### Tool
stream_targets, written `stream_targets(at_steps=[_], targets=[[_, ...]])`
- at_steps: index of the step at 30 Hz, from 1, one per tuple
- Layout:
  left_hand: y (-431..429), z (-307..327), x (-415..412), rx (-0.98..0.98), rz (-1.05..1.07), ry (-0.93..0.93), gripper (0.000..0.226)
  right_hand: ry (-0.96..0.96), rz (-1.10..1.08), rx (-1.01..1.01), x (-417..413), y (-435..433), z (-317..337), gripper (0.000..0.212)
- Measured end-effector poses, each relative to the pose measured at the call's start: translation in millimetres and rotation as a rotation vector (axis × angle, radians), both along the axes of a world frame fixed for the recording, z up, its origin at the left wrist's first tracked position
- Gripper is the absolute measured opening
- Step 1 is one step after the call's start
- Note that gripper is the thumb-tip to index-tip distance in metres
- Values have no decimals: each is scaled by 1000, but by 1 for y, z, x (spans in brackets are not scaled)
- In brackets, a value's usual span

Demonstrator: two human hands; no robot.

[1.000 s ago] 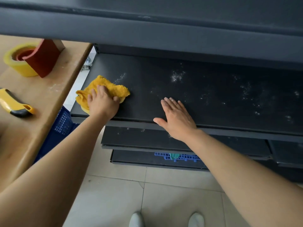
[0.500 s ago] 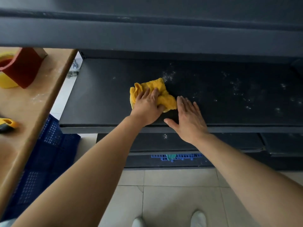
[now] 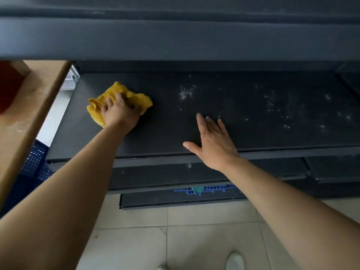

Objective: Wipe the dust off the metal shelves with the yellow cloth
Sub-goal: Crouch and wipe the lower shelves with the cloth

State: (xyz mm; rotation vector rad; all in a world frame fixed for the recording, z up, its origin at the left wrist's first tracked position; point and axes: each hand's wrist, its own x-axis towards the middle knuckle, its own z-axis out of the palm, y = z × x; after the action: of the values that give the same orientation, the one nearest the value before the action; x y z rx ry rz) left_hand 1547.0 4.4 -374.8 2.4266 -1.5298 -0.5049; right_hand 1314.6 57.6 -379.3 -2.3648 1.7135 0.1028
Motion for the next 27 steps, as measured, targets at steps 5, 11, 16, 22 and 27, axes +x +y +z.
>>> stream_targets(at_steps=[5,11,16,22,27], targets=[[-25,-5,-63,9,-262,-3,72,12,-17,-7,-16,-2,1,82],[-29,-3,-139,15,-578,36,67,-7,-168,-154,-45,1,-3,74],[-9,-2,-139,2,-662,42,63,10,-259,-124,-59,2,-3,84],[28,3,-96,-2,-586,39,62,-14,-214,-53,-58,6,0,83],[50,-3,-72,-1,-417,14,64,2,-169,-10,-63,10,5,82]])
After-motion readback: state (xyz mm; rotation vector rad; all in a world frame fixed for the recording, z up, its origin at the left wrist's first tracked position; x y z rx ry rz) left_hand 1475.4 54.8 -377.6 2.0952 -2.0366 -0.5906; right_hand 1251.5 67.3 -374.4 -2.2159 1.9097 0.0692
